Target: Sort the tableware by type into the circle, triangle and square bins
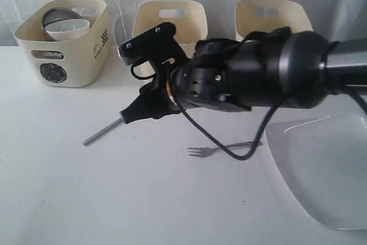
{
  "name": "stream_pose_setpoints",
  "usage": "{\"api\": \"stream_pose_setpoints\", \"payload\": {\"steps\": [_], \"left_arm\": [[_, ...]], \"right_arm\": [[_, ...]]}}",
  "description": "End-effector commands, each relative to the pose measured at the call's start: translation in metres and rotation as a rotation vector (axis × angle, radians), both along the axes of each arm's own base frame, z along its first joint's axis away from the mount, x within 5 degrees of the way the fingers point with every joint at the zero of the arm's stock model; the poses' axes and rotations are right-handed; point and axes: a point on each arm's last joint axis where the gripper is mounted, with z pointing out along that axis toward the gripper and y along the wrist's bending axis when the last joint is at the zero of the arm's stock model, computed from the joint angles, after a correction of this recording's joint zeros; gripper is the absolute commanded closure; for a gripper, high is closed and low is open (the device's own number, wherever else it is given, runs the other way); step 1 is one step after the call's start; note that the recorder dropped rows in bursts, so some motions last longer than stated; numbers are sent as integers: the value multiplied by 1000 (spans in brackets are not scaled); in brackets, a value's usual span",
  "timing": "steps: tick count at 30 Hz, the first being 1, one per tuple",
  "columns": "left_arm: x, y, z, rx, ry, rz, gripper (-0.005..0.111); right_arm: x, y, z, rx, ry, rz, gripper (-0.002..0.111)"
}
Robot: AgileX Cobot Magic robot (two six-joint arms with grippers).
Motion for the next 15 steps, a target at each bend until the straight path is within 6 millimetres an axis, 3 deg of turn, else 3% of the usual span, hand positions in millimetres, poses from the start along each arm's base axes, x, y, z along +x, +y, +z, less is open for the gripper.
{"api": "stream_pose_setpoints", "payload": {"steps": [1,3,5,7,9,15], "left_arm": [[0,0,-1,-4,-4,3,107],[0,0,-1,-4,-4,3,107],[0,0,-1,-4,-4,3,107],[0,0,-1,-4,-4,3,107],[0,0,-1,-4,-4,3,107],[0,0,-1,-4,-4,3,107]], "right_arm": [[-8,34,-10,1,254,-190,68],[-5,56,-7,72,304,-276,68],[10,79,0,235,328,-447,68],[22,101,6,324,314,-472,68],[30,116,-1,331,320,-489,68],[49,133,-34,364,358,-643,68]]}}
